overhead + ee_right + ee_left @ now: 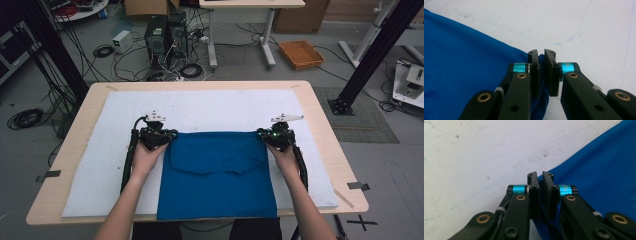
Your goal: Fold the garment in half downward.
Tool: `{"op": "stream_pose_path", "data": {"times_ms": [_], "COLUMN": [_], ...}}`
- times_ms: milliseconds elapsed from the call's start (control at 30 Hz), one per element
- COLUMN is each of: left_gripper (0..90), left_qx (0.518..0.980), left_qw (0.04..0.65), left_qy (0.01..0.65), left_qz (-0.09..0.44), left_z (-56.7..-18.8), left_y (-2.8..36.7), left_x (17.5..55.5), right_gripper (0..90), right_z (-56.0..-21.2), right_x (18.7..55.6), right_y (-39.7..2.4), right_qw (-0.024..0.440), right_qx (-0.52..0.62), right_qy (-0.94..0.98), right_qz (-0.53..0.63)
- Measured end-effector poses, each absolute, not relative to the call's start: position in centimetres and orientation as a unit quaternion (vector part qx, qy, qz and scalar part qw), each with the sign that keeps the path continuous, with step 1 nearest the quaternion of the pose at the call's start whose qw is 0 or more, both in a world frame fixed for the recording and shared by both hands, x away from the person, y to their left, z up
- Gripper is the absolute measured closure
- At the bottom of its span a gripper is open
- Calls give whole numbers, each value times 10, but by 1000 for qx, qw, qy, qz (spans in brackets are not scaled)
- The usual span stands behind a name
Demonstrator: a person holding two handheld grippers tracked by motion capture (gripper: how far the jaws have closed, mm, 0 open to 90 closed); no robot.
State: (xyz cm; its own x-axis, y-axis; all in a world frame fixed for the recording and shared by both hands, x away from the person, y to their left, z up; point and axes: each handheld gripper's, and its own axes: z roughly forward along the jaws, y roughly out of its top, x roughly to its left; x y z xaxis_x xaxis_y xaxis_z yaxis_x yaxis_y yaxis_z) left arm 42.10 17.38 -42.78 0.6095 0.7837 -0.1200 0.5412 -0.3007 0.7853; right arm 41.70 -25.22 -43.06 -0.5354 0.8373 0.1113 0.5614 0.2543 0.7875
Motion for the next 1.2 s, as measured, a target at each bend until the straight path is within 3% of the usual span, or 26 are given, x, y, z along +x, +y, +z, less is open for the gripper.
{"op": "stream_pose_path", "data": {"times_ms": [367, 533, 567, 667, 867, 967, 1200], "left_gripper": [828, 609, 569, 543, 545, 553, 608], "left_qx": [797, 789, 789, 782, 771, 764, 763], "left_qw": [407, 394, 394, 406, 426, 438, 423], "left_qy": [418, 439, 439, 442, 455, 466, 486], "left_qz": [158, 172, 172, 166, 134, 86, 49], "left_z": [-436, -429, -429, -424, -423, -430, -443], "left_y": [172, 176, 176, 183, 192, 194, 191], "left_x": [430, 425, 425, 413, 377, 354, 344], "right_gripper": [831, 625, 618, 566, 540, 549, 555], "right_z": [-436, -434, -433, -430, -422, -422, -427], "right_x": [432, 427, 425, 414, 378, 360, 338], "right_y": [-249, -251, -252, -254, -260, -264, -267], "right_qw": [169, 179, 178, 186, 196, 186, 166], "right_qx": [455, 466, 470, 468, 466, 466, 468], "right_qy": [777, 772, 769, 768, 761, 756, 751], "right_qz": [401, 394, 395, 395, 406, 422, 435]}}
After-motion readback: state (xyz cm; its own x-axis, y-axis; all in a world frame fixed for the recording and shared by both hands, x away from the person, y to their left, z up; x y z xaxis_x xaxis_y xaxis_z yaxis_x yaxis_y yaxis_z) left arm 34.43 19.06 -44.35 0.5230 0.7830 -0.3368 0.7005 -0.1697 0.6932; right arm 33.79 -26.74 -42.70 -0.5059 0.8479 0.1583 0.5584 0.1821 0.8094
